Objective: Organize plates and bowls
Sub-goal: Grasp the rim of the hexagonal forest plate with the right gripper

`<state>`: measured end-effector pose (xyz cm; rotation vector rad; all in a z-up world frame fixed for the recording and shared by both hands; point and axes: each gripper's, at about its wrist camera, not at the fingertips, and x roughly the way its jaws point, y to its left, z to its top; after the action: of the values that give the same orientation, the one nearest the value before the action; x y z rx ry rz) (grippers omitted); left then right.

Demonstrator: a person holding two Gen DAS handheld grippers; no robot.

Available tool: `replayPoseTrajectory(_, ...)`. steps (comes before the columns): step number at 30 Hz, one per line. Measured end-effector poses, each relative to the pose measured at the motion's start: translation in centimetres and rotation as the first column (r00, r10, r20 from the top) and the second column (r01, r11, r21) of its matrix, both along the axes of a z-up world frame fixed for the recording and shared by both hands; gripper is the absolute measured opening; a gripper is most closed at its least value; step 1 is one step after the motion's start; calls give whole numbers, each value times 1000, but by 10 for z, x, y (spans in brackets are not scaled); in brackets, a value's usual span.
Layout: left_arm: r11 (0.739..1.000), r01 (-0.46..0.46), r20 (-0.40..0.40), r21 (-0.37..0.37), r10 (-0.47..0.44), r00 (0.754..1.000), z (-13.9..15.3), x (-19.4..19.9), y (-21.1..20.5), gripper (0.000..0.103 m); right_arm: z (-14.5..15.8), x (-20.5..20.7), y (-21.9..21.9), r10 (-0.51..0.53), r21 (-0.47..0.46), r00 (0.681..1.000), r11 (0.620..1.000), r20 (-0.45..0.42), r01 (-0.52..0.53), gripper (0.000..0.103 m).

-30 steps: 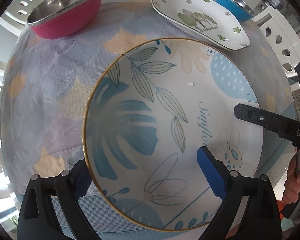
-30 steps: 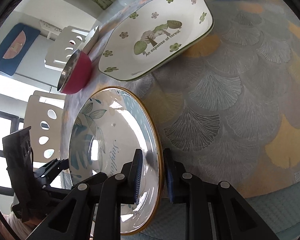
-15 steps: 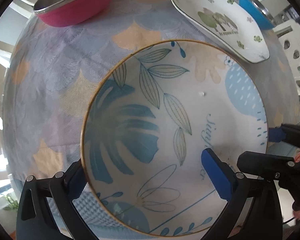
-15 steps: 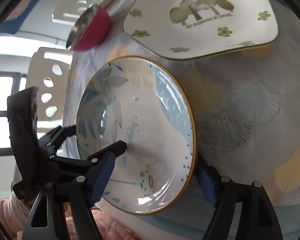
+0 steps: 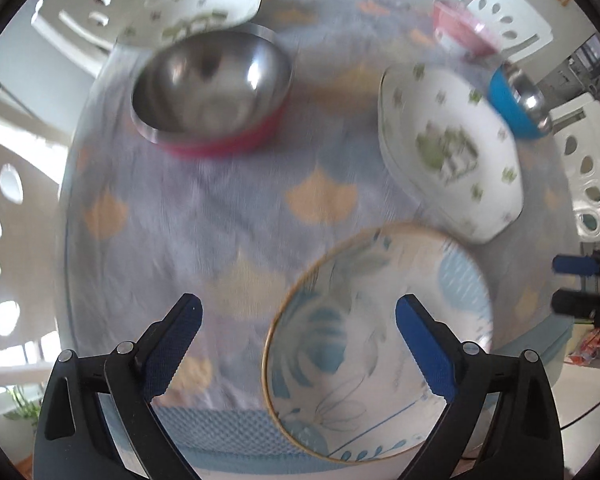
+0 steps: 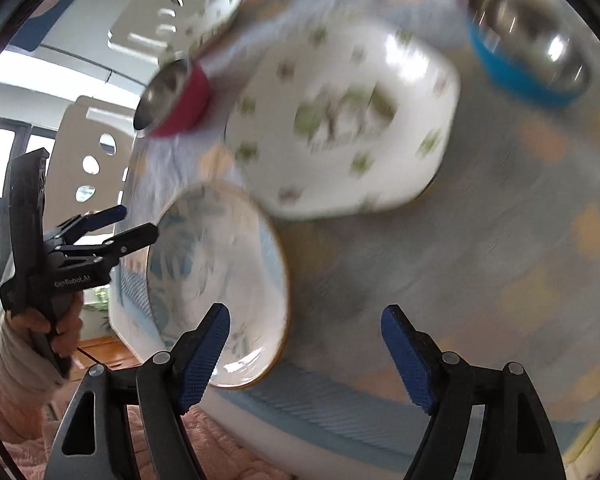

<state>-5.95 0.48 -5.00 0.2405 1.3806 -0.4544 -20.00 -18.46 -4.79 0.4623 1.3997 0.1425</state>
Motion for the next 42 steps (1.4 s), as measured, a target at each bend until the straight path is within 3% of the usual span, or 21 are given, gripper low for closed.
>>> replayPoseTrajectory(5,998,38,27,-55,-37,999,18,28,-28,97,32,25,-39,-25,-66,998,997,53,28,76)
replayPoseTrajectory(9,997,64,27,-48,-63,998,13,39,-52,97,34,53,-58,-74,-77,994,994,78,80,76)
replayPoseTrajectory(13,998,56,-22,-22,-56,998,-9,47,-63,97,9,73,-69,-133,-27,989,990,68,136,76)
replayPoseTrajectory(20,997,75,-53,13,-74,996,-38,55,-85,97,-29,92,-88,-215,-41,976,975,40,217,76)
replayPoseTrajectory(28,1000,14,-106,3,-14,994,-61,67,-83,93,-58,112,-83,-172,-81,985,982,3,172,76)
replayPoseTrajectory(33,1000,13,-97,16,-12,995,-70,66,-84,93,-64,121,-82,-164,-115,985,979,47,168,76)
replayPoseTrajectory(37,999,32,-65,15,-31,997,-72,64,-89,94,-66,123,-80,-159,-100,984,981,76,166,88)
replayPoseTrajectory(42,1000,-19,-36,-3,19,999,-72,66,-88,94,-69,127,-72,-149,-105,986,982,79,157,98)
